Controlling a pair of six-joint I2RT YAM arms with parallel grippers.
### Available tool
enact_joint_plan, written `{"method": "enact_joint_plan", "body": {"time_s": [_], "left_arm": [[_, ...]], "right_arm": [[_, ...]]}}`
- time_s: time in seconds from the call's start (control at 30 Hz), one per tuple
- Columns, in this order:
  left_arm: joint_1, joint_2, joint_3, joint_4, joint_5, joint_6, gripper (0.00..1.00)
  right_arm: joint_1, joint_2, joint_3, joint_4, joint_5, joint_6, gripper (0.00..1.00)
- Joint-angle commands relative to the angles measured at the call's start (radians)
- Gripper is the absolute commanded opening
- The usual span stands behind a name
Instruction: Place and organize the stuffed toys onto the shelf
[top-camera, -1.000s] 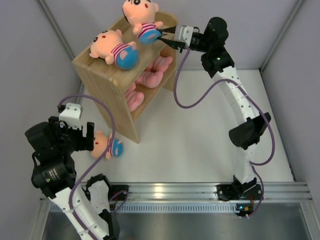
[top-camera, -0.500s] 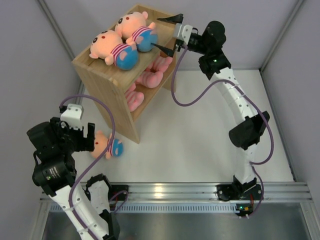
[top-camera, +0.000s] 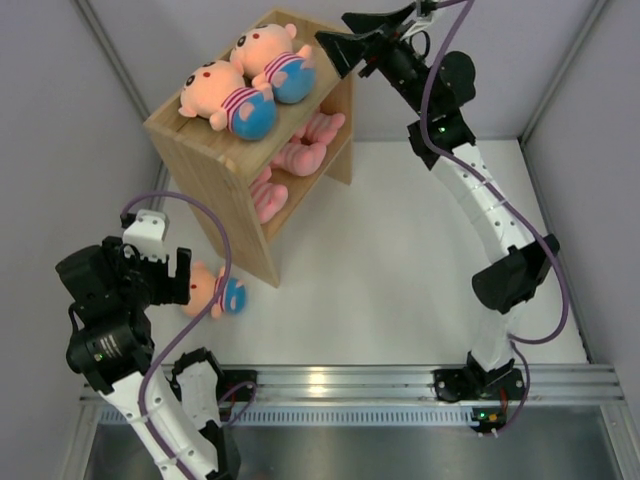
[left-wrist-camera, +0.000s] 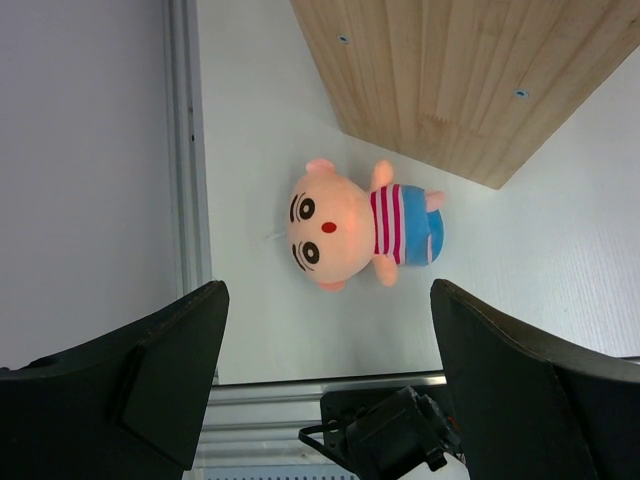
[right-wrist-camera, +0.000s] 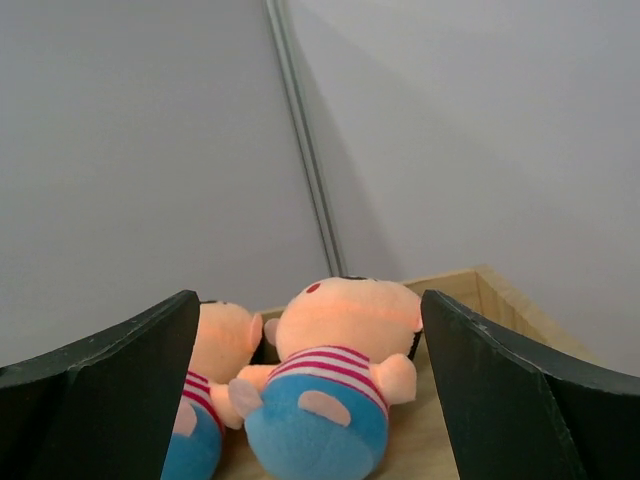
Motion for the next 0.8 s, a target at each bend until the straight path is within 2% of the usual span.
{"method": "enact_joint_plan", "body": {"time_s": [0.0, 0.03, 0.23, 0.43, 0.6, 0.7, 0.77], "left_arm": [[-0.004, -0.022, 0.000, 0.017, 0.003, 0.006, 0.88], [-0.004, -0.025, -0.001, 0.015, 0.001, 0.008, 0.88], [-0.002, -0.037, 0.005, 0.015, 0.001, 0.009, 0.88], [-0.002, -0.048, 0.010, 0.015, 0.001, 0.009, 0.89], [-0.004, -0.050, 0.014, 0.015, 0.001, 0.008, 0.89], [-0.004, -0.050, 0.010, 0.014, 0.000, 0.012, 0.89], [-0.001, -0.050, 0.005, 0.015, -0.006, 0.012, 0.89]], "right_arm": [[0.064, -0.014, 0.025, -0.075, 0.178, 0.121, 0.92], [0.076, -0.014, 0.026, -0.103, 0.243, 0.118, 0.93], [0.122, 0.012, 0.016, -0.172, 0.374, 0.134, 0.93], [0.160, 0.073, 0.074, -0.235, 0.396, 0.094, 0.93], [0.170, 0.091, 0.049, -0.241, 0.427, 0.103, 0.93], [0.170, 0.127, 0.091, -0.241, 0.361, 0.120, 0.87], [0.173, 0.136, 0.112, -0.265, 0.359, 0.117, 0.76]]}}
